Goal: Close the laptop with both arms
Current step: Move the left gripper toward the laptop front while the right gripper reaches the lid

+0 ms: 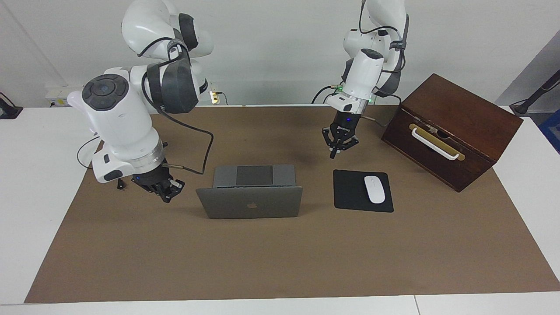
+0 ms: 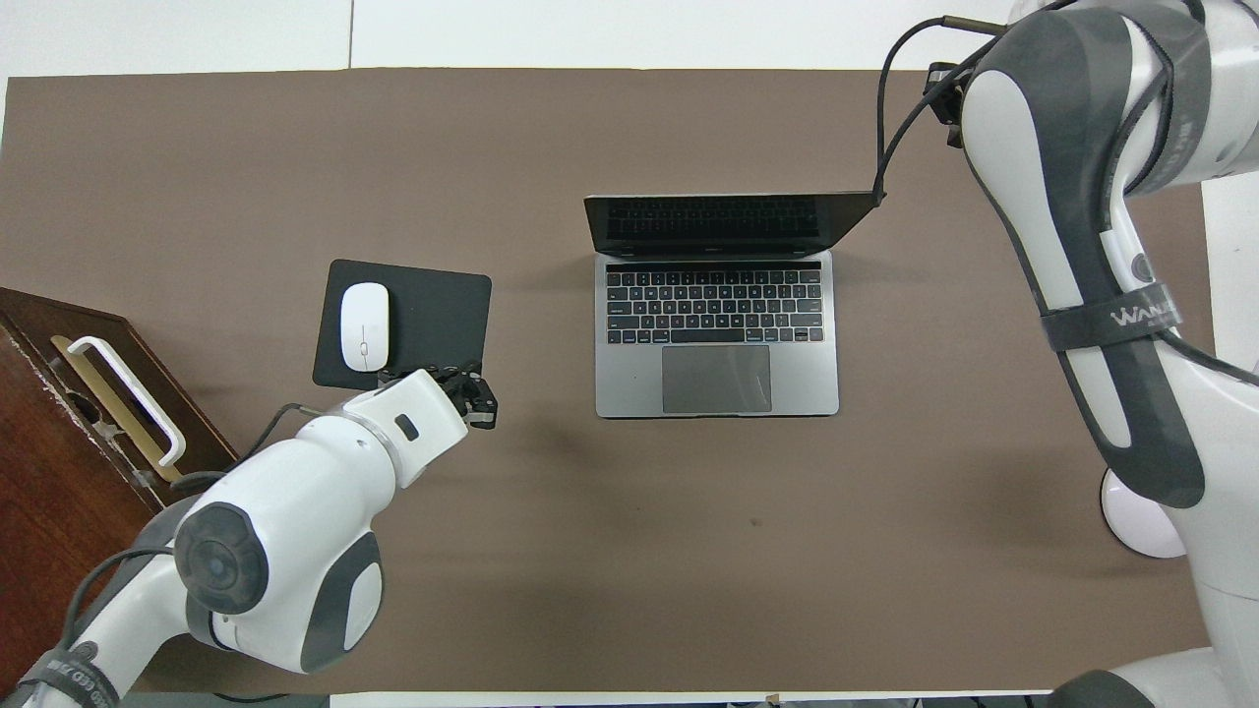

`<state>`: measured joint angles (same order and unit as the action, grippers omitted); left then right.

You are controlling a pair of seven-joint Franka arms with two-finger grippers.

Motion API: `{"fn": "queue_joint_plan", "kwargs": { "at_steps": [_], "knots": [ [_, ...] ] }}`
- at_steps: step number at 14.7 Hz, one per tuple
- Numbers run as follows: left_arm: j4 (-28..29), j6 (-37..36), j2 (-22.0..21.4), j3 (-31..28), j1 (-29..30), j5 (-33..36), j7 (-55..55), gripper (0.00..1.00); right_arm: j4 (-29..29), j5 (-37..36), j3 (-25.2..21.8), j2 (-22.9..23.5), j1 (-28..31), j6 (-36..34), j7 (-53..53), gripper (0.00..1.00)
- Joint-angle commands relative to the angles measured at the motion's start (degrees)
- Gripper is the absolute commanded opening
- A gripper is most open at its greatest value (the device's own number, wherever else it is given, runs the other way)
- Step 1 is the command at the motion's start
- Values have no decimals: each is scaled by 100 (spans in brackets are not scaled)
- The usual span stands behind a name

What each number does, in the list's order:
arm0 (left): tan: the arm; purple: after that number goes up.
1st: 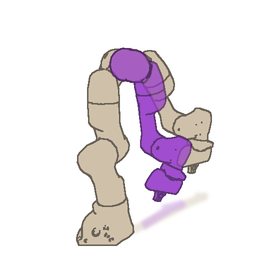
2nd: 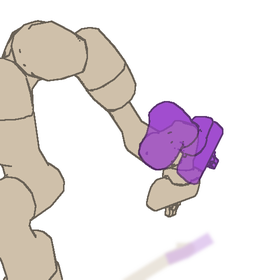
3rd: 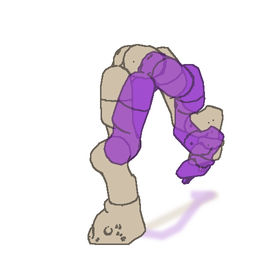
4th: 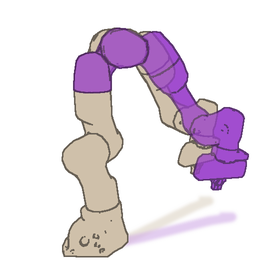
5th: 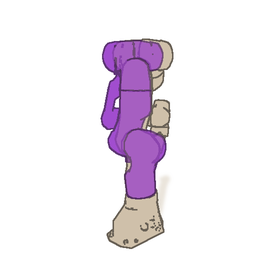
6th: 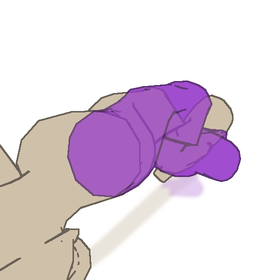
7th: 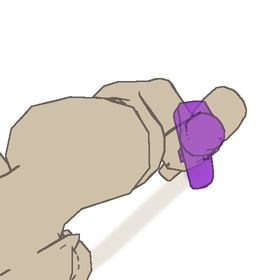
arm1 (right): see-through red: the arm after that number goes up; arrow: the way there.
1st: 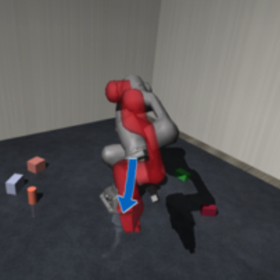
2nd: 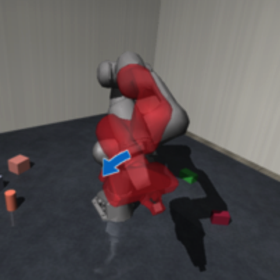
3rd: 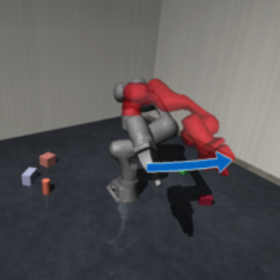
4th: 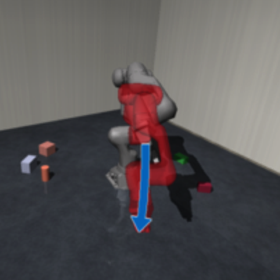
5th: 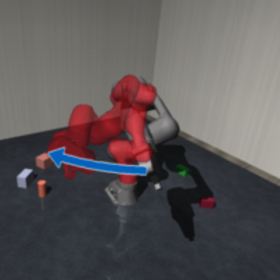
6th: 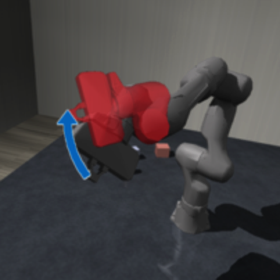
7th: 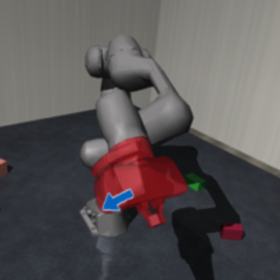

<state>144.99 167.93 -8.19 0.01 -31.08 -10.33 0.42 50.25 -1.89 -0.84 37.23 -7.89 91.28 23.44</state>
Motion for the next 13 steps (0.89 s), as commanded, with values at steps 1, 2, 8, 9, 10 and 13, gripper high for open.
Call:
{"fn": "queue_joint_plan", "kwargs": {
  "at_steps": [1, 2, 8, 9, 10, 13],
  "knots": [
    [196, 703, 202, -80, -397, -92, 1, 0, -77, -83, 31, 127, -28, 275, -251, 0],
    [214, 1019, 352, -80, -529, -101, 28, 0, -77, -83, 31, 144, -46, 372, -348, 0],
    [223, 1795, 687, -89, -1048, -92, 204, 0, -51, -83, 128, 259, -213, 961, -419, 0],
    [223, 1805, 687, -81, -1084, -92, 186, 0, -51, -92, 136, 302, -222, 988, -523, 0],
    [223, 1813, 696, -89, -1119, -92, 169, 0, -51, -83, 137, 311, -222, 1075, -672, 0],
    [214, 2110, 958, -81, -1189, -84, 107, 0, -51, -83, 163, 355, -345, 1303, -981, 0]
  ]
}}
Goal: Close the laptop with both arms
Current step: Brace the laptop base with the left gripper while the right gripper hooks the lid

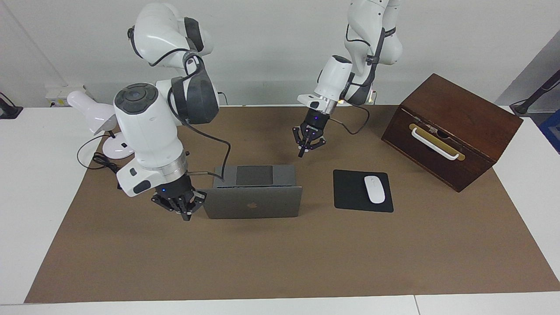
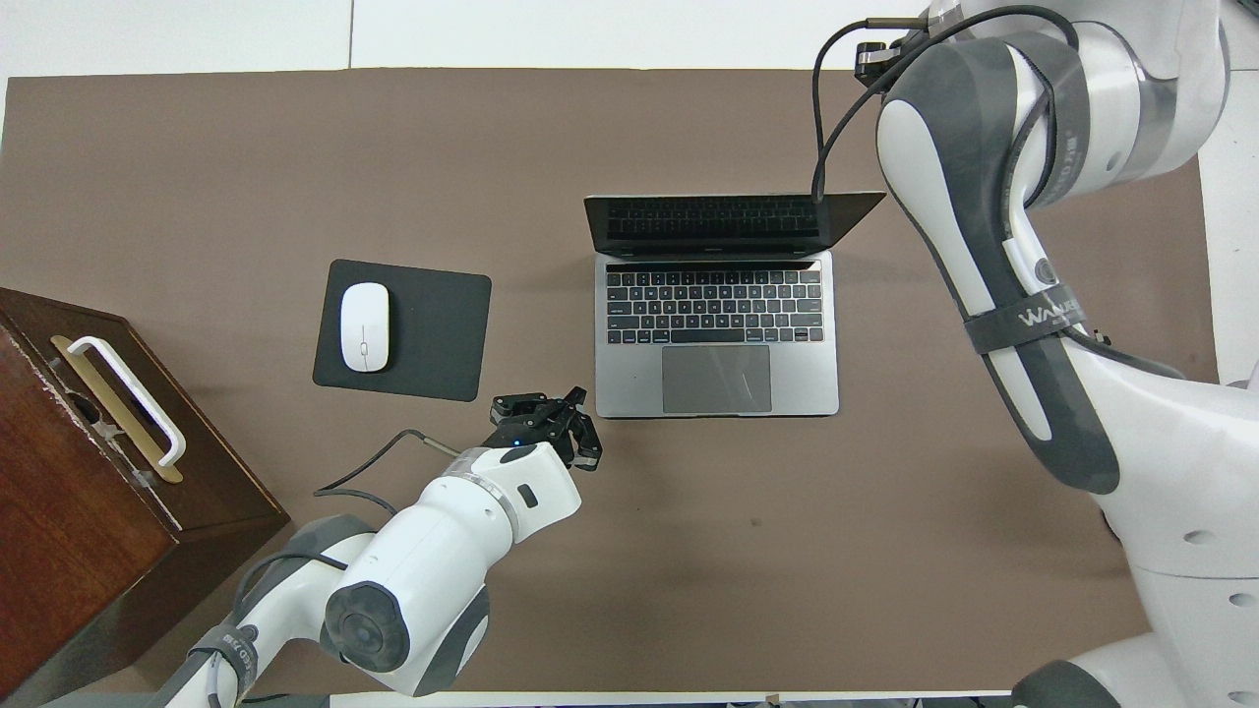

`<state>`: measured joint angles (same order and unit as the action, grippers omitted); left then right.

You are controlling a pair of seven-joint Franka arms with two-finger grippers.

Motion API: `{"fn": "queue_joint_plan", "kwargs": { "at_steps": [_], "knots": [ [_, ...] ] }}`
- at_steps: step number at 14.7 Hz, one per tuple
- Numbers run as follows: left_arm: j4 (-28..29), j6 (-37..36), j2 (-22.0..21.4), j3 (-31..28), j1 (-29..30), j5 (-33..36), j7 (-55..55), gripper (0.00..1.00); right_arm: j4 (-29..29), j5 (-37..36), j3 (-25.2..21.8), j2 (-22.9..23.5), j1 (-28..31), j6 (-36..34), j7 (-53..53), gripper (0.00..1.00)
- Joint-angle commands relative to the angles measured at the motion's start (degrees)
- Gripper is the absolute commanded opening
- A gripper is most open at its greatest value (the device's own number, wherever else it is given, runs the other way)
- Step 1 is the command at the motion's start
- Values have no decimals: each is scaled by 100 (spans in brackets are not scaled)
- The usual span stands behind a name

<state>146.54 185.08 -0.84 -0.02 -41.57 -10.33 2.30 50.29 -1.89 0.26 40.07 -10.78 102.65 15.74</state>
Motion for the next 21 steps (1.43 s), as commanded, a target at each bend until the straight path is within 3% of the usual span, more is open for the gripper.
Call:
{"fn": "queue_joint_plan", "kwargs": {
  "at_steps": [1, 5, 11, 21],
  "knots": [
    [41, 702, 468, -86, -202, -75, -98, 0, -55, -92, 62, 89, -65, 202, -307, 0],
    [-107, 1557, 1260, -77, -308, -13, -99, 0, -29, -92, 62, 115, -249, 404, -668, 0],
    [-503, 1558, 1648, -77, -238, 206, -99, 0, 156, -30, 97, 133, -556, 800, -747, 0],
    [-442, 1549, 1727, -86, -229, 330, -99, 0, 209, 197, 343, 230, -733, 1090, -695, 0]
  ]
}}
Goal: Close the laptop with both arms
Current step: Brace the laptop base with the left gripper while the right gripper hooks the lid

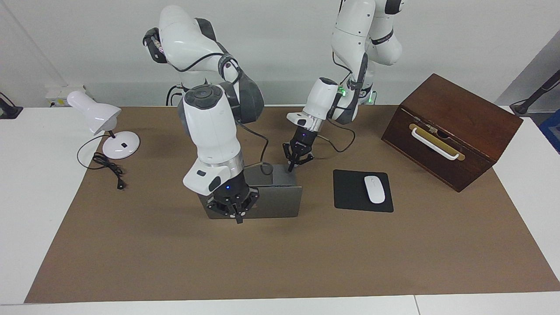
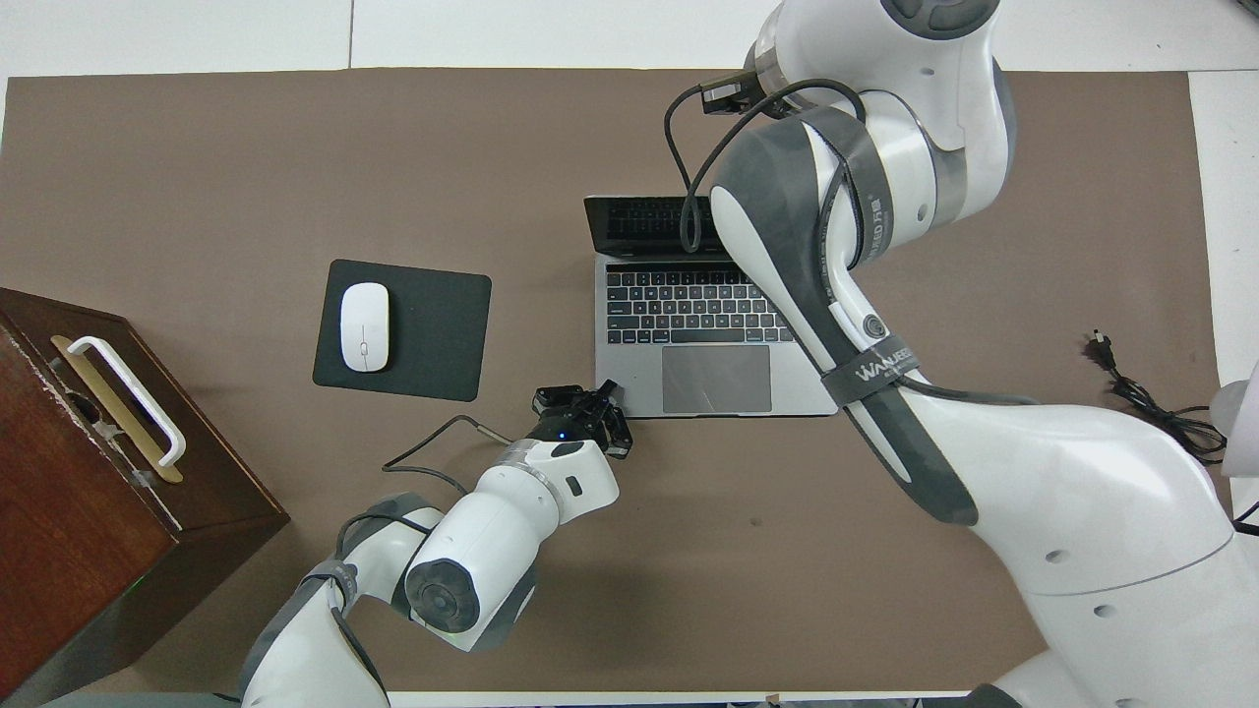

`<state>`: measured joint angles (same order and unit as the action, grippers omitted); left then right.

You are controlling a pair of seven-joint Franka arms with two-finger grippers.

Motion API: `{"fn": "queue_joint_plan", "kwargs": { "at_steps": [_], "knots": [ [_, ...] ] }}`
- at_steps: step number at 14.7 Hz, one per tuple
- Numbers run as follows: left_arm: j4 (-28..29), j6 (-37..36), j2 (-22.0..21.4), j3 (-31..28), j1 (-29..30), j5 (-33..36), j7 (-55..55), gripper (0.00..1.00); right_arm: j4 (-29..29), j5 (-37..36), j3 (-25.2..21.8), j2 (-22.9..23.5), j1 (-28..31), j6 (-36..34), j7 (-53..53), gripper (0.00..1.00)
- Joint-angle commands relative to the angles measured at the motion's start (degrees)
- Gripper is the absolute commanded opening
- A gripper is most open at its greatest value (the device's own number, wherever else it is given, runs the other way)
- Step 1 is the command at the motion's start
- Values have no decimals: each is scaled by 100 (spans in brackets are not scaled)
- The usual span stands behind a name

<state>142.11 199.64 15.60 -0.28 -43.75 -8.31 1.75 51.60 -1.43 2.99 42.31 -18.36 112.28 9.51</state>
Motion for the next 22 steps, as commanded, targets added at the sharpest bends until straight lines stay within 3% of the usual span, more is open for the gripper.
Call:
{"fn": "queue_joint_plan", "kwargs": {
  "at_steps": [1, 12, 22],
  "knots": [
    [1, 93, 119, -60, -19, 128, -43, 0, 78, 282, 70, -3, 26, 119, -72, 0],
    [124, 84, 163, -69, 68, 286, -122, 0, 394, 986, 70, -126, 114, -232, 59, 0],
    [142, 84, 268, -69, 139, 304, -289, 0, 1281, 1733, 61, -574, 324, -461, 209, 0]
  ]
}}
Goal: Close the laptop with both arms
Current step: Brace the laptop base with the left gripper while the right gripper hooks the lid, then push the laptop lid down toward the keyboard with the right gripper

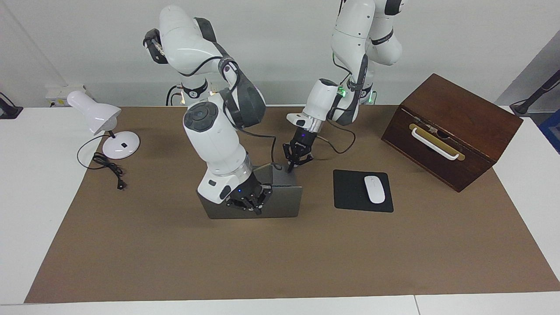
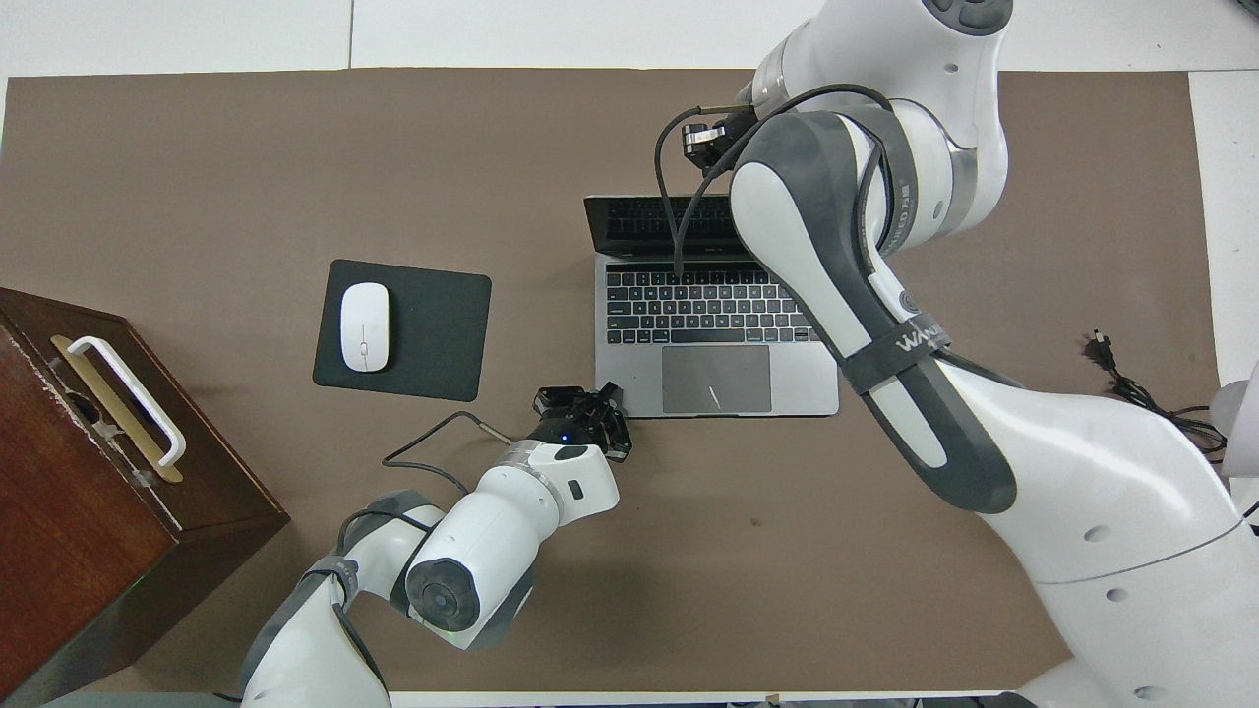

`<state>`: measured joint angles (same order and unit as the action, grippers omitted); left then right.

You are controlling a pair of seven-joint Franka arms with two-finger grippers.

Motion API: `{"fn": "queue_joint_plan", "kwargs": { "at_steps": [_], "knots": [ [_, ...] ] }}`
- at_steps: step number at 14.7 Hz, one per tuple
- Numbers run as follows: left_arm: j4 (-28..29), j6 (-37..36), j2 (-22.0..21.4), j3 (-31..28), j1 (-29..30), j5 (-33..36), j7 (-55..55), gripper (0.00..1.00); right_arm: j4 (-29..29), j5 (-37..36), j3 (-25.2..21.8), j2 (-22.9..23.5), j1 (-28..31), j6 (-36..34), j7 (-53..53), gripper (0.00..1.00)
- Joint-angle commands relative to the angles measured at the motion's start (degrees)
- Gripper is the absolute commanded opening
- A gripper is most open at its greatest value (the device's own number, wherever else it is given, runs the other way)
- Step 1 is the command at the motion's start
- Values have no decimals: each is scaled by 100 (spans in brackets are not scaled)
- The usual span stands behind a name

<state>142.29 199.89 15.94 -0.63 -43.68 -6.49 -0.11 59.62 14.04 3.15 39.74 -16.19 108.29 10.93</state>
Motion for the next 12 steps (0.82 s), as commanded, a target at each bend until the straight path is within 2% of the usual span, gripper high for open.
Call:
{"fn": "queue_joint_plan", "kwargs": {
  "at_steps": [1, 5, 8, 12],
  "knots": [
    [124, 59, 242, -34, 132, 130, -112, 0, 611, 274, 54, -379, 116, -89, 67, 0],
    [124, 59, 260, -34, 246, 333, -121, 0, 893, 582, 46, -423, 125, -299, 251, 0],
    [124, 59, 313, -34, 246, 394, -147, 0, 1068, 994, 46, -415, 221, -869, 251, 0],
    [124, 59, 330, -34, 246, 394, -147, 0, 1245, 1100, 46, -406, 291, -1459, 251, 0]
  ]
}}
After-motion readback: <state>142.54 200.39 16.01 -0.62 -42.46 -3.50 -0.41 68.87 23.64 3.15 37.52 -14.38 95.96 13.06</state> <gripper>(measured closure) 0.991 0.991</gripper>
